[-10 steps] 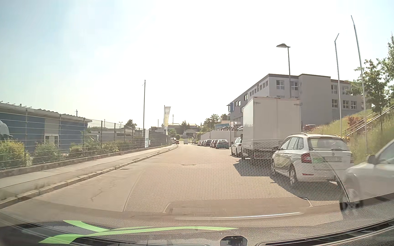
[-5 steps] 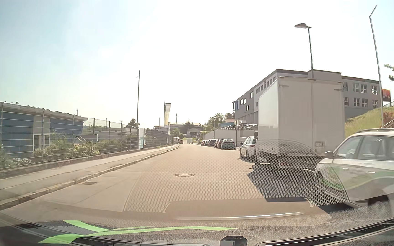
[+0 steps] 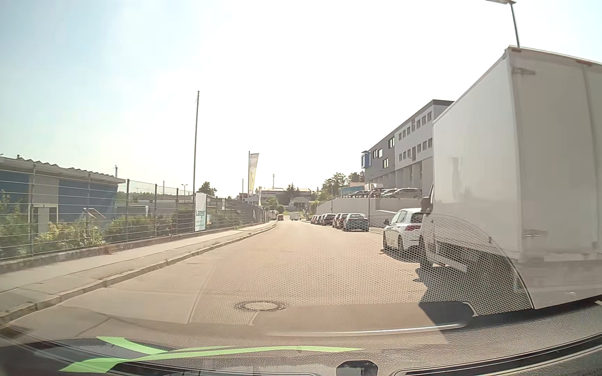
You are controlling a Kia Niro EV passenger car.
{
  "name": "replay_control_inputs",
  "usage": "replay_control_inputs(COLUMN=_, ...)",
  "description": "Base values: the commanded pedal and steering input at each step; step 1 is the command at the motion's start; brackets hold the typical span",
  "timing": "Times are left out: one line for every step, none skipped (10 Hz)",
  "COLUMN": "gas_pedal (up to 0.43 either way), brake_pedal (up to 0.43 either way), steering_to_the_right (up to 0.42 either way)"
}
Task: Follow the waypoints while adhering to traffic rules and regulations
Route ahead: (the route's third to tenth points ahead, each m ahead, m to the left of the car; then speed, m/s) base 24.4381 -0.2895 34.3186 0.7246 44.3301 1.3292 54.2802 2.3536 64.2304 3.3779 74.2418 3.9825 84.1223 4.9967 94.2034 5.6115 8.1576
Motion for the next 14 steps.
replay_control_inputs(gas_pedal=0.059, brake_pedal=0.0, steering_to_the_right=-0.01)
replay_control_inputs(gas_pedal=0.059, brake_pedal=0.0, steering_to_the_right=-0.01)
replay_control_inputs(gas_pedal=0.059, brake_pedal=0.0, steering_to_the_right=-0.009)
replay_control_inputs(gas_pedal=0.059, brake_pedal=0.0, steering_to_the_right=-0.008)
replay_control_inputs(gas_pedal=0.059, brake_pedal=0.0, steering_to_the_right=-0.008)
replay_control_inputs(gas_pedal=0.059, brake_pedal=0.0, steering_to_the_right=-0.006)
replay_control_inputs(gas_pedal=0.059, brake_pedal=0.0, steering_to_the_right=-0.006)
replay_control_inputs(gas_pedal=0.059, brake_pedal=0.0, steering_to_the_right=-0.008)
replay_control_inputs(gas_pedal=0.059, brake_pedal=0.0, steering_to_the_right=-0.009)
replay_control_inputs(gas_pedal=0.059, brake_pedal=0.0, steering_to_the_right=-0.008)
replay_control_inputs(gas_pedal=0.059, brake_pedal=0.0, steering_to_the_right=-0.008)
replay_control_inputs(gas_pedal=0.059, brake_pedal=0.0, steering_to_the_right=-0.007)
replay_control_inputs(gas_pedal=0.059, brake_pedal=0.0, steering_to_the_right=-0.007)
replay_control_inputs(gas_pedal=0.059, brake_pedal=0.0, steering_to_the_right=-0.008)
